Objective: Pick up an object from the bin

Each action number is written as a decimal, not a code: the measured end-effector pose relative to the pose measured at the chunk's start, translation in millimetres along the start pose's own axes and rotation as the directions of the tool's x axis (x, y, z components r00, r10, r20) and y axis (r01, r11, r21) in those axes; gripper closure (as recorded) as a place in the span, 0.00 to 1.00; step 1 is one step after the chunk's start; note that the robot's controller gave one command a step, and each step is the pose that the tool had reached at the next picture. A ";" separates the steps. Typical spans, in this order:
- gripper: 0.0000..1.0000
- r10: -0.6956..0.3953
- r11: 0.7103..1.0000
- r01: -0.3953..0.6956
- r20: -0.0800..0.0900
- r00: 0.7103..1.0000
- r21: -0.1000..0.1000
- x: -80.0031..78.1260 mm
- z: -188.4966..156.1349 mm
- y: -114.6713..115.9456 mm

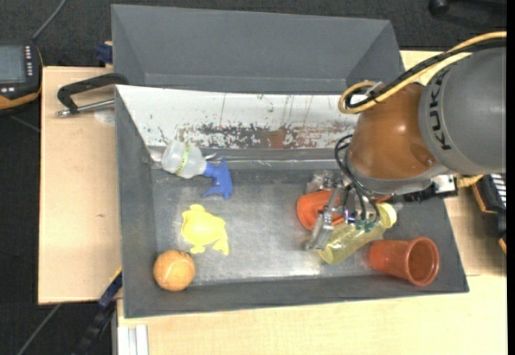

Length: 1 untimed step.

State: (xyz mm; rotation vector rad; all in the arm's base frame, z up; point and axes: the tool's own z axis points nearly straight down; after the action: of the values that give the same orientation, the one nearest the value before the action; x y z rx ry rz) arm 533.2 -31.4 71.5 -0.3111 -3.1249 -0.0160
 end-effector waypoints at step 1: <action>0.00 -0.040 0.999 0.040 0.005 0.999 0.007 -13.3 -5.3 -14.7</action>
Offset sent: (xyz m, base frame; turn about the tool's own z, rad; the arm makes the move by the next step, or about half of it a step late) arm 0.0091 -0.0132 -0.0015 -0.0304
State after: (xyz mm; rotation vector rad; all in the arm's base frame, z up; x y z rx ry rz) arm 543.3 -48.5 76.6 -0.2493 -3.1351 -0.0044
